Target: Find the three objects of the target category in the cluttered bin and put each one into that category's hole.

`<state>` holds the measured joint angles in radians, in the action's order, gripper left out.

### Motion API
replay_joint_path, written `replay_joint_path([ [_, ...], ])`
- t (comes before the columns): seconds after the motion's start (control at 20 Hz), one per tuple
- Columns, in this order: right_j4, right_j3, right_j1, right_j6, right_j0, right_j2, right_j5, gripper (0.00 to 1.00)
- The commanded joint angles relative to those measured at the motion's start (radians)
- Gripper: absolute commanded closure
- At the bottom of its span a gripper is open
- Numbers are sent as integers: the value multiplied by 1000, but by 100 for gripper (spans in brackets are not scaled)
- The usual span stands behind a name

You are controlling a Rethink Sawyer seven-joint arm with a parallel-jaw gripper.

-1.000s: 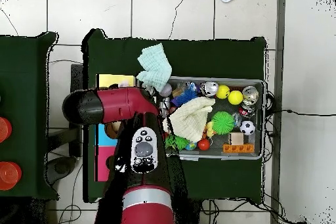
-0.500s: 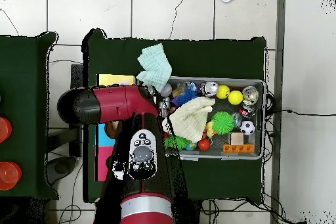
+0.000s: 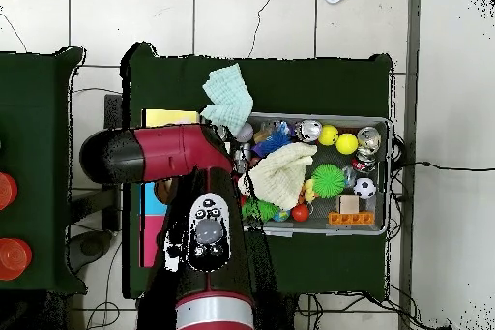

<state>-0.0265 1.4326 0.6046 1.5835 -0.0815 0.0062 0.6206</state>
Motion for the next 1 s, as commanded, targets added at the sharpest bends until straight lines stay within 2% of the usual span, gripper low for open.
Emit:
replay_joint_path([
  [0.05, -16, 92, 36, 83, 13, 17, 162, 100],
  [0.3, -29, 123, 57, 68, 22, 19, 163, 100],
  [0.55, -56, 119, 27, 72, 25, 10, 103, 100],
  [1.0, -81, 123, 9, 48, 41, 12, 64, 100],
])
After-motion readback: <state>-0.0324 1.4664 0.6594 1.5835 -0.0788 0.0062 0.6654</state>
